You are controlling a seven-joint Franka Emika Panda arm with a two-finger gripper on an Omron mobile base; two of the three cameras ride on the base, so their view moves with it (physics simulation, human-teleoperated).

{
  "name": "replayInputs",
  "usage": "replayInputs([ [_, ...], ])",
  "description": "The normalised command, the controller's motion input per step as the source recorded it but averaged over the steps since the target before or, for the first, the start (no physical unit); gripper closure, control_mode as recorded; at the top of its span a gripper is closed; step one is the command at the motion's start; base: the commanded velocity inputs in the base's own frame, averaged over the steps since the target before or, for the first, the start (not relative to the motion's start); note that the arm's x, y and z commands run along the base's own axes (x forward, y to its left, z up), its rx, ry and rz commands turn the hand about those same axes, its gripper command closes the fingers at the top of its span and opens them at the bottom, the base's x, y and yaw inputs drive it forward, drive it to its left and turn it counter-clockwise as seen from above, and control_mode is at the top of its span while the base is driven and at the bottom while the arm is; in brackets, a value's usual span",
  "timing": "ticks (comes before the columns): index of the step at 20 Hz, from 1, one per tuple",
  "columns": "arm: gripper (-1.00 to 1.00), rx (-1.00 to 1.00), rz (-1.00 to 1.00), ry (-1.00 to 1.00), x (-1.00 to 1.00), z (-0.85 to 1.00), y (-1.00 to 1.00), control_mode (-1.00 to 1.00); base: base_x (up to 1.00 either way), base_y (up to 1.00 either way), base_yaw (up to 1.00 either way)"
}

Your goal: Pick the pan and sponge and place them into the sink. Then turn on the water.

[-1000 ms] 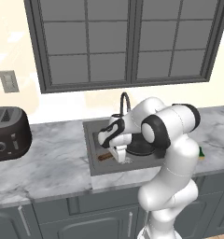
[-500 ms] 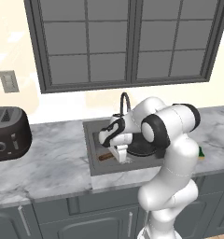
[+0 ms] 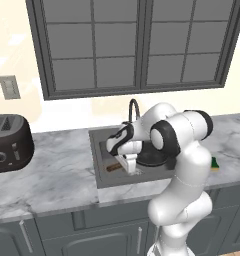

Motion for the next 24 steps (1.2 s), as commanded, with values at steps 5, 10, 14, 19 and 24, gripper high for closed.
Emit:
replayInputs([
  [5, 1.00, 0.00, 0.01, 0.00, 0.03, -0.14, -0.22, -1.00, 0.00, 0.00, 0.00],
  [10, 1.00, -0.01, 0.01, 0.00, 0.00, -0.17, -0.16, -1.00, 0.00, 0.00, 0.00],
  [14, 1.00, 0.00, 0.01, -0.02, 0.02, -0.26, 0.03, -1.00, 0.00, 0.00, 0.00],
  [19, 1.00, 0.00, 0.00, -0.01, 0.07, -0.29, 0.12, -1.00, 0.00, 0.00, 0.00],
  [24, 1.00, 0.05, 0.00, 0.00, 0.06, -0.36, 0.17, -1.00, 0.00, 0.00, 0.00],
])
